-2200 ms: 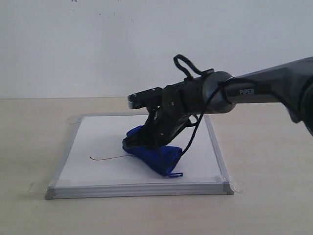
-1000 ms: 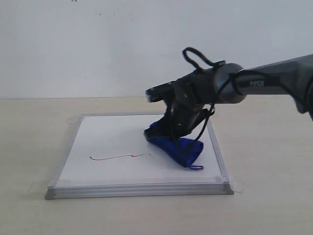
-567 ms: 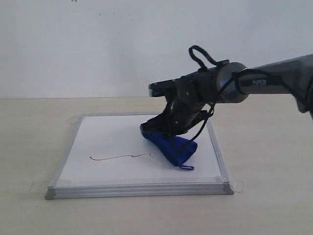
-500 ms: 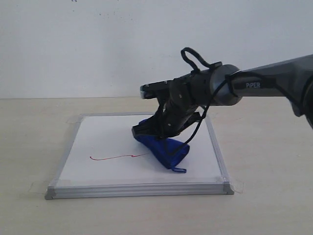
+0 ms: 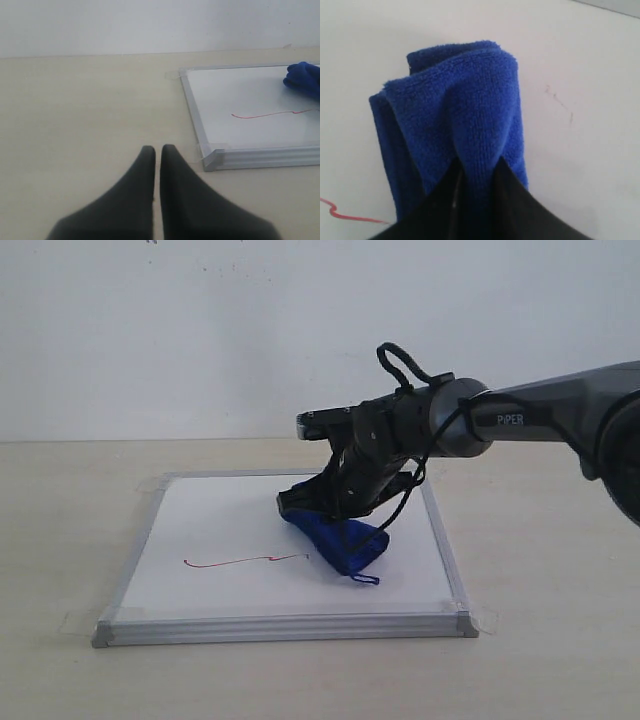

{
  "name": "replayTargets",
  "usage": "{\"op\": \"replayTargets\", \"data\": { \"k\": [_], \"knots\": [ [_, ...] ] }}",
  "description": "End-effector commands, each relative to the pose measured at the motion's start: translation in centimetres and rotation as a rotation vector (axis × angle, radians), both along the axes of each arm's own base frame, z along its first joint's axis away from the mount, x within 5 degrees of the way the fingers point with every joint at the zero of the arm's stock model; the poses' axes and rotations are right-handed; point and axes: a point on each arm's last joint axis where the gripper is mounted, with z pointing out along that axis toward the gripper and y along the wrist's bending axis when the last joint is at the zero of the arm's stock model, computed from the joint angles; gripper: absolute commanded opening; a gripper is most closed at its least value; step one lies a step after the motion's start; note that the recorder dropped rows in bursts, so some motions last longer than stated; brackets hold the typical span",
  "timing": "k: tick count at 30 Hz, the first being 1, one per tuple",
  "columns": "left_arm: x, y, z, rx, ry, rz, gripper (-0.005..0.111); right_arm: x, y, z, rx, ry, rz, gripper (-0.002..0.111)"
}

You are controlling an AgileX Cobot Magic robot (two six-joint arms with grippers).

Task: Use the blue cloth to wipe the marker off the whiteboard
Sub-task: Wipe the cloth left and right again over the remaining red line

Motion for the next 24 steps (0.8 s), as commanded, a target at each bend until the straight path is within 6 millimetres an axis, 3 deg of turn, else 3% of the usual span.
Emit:
{"op": "replayTargets", "data": {
  "k": [1,5,8,10,13,15,17,18,21,24],
  "knots": [
    [0.0,-0.1,0.1,-0.006,-0.009,-0.007,0.004,-1.1,1.2,-1.1,-0.038,0.05,0.081,0.007],
    [0.0,-0.1,0.1,-0.006,-0.009,-0.007,0.004,-4.0,5.7,-0.9,-0.05,0.021,0.231,0.007],
    [0.0,-0.1,0.1,-0.006,-0.009,-0.007,0.004,-4.2,6.4,-0.4,-0.063,0.003,0.259,0.007],
    [0.0,-0.1,0.1,-0.006,-0.009,-0.007,0.004,-2.7,4.5,-0.4,-0.107,-0.027,0.227,0.007],
    [0.0,-0.1,0.1,-0.006,-0.009,-0.007,0.004,0.4,-0.6,-1.1,-0.243,-0.048,0.146,0.006],
    [0.0,-0.1,0.1,-0.006,-0.009,-0.007,0.004,1.1,-2.5,-1.4,-0.299,-0.037,0.082,0.006],
    [0.0,-0.1,0.1,-0.006,-0.009,-0.007,0.004,1.1,-2.8,-1.5,-0.295,-0.007,0.037,0.006],
    [0.0,-0.1,0.1,-0.006,-0.009,-0.007,0.004,0.7,-2.0,-1.6,-0.277,0.002,0.052,0.006],
    [0.0,-0.1,0.1,-0.006,-0.009,-0.007,0.004,-2.1,3.2,-1.5,-0.193,-0.01,0.186,0.006],
    [0.0,-0.1,0.1,-0.006,-0.009,-0.007,0.004,-4.0,6.3,-1.1,-0.183,-0.033,0.297,0.006]
  ]
}}
